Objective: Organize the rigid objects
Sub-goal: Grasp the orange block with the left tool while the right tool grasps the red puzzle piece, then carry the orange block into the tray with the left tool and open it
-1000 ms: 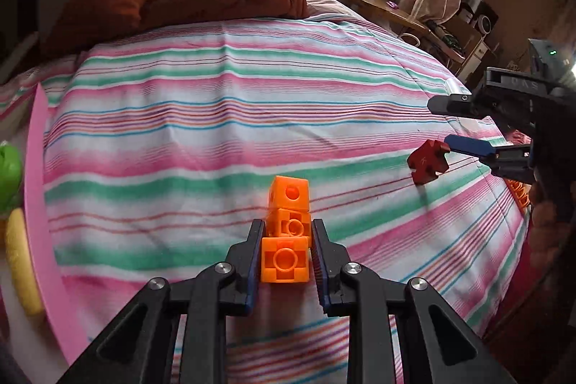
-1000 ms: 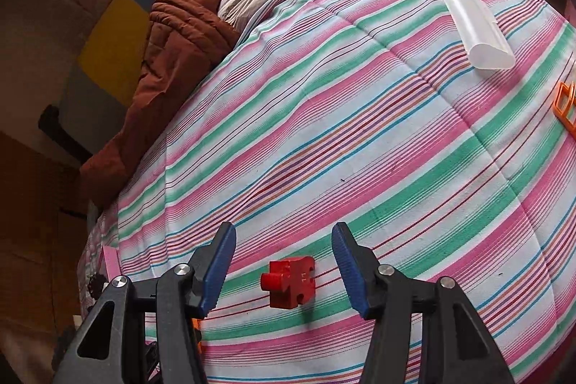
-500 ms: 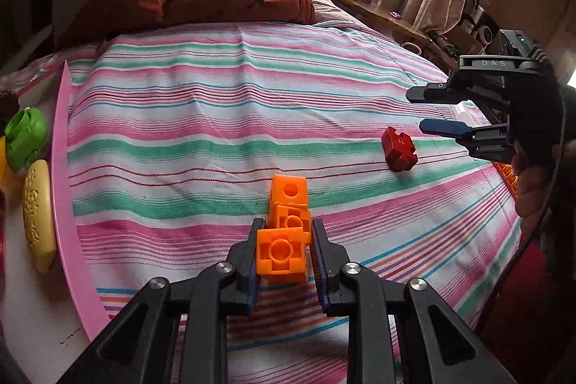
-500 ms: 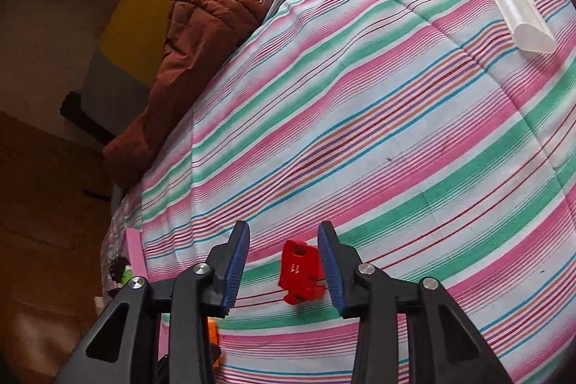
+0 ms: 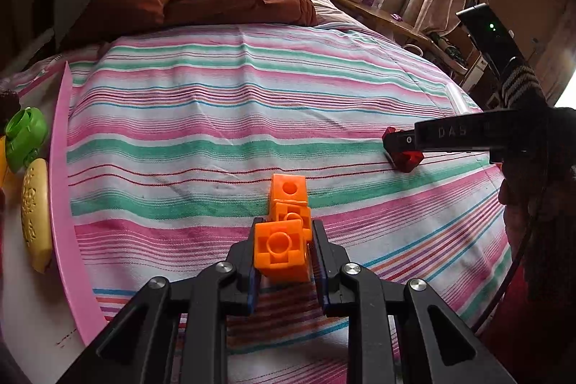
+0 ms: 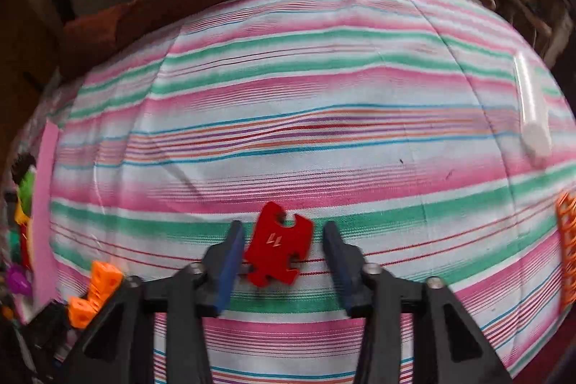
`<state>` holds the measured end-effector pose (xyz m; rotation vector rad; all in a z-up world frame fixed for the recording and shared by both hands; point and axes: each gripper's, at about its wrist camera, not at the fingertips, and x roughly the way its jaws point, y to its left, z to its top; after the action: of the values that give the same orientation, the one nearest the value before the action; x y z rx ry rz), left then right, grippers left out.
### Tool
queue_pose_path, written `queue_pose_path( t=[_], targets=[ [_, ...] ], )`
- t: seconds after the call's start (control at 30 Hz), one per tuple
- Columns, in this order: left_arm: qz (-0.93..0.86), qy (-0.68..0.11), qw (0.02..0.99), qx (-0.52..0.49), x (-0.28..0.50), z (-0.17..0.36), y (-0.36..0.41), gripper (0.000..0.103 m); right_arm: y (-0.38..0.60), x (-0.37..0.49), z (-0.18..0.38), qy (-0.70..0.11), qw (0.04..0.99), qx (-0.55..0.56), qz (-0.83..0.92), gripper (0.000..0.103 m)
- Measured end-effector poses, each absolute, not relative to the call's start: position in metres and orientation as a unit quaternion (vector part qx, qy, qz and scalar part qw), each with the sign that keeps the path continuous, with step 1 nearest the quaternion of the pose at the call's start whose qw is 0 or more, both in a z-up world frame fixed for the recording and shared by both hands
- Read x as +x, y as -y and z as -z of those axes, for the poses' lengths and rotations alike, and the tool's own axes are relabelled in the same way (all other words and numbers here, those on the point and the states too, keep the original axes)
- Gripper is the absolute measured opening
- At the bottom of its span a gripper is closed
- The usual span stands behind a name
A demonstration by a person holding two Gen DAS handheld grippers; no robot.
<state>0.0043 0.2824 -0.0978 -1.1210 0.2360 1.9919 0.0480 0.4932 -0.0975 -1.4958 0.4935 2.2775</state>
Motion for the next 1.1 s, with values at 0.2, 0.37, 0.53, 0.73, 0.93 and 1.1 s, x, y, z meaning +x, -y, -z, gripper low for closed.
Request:
queue_pose_path(
  t=[0.2,0.37,0.53,0.73,0.93,1.1],
  targets=[
    [-0.802,-0.117,0.403,-0.425,0.012,0.098,-0.288,0.024,-0.487,0.045,0.106,-0.142,0.180,-0.538,-0.811,0.033],
    [-0.803,-0.120,0.405,-0.421,0.012,0.097,-0.290,0.024,-0.487,0.048,0.110,-0.134,0.180,-0.531,-0.817,0.033],
    [-0.804,-0.118,0.402,-0.423,0.014,0.087,-0.286,0.024,-0.482,0.048,0.114,-0.090,0.186,-0.532,-0.822,0.032],
    [-0.809,-0.108,0.397,-0.419,0.016,0.069,-0.279,0.024,-0.482,0.034,0.115,-0.075,0.190,-0.533,-0.821,0.032],
    [-0.823,-0.098,0.386,-0.405,0.018,0.046,-0.264,0.024,-0.471,0.035,0.113,-0.057,0.193,-0.527,-0.826,0.032],
    [-0.831,-0.087,0.378,-0.400,0.019,0.031,-0.248,0.024,-0.467,0.036,0.112,-0.049,0.194,-0.525,-0.827,0.032]
  ],
)
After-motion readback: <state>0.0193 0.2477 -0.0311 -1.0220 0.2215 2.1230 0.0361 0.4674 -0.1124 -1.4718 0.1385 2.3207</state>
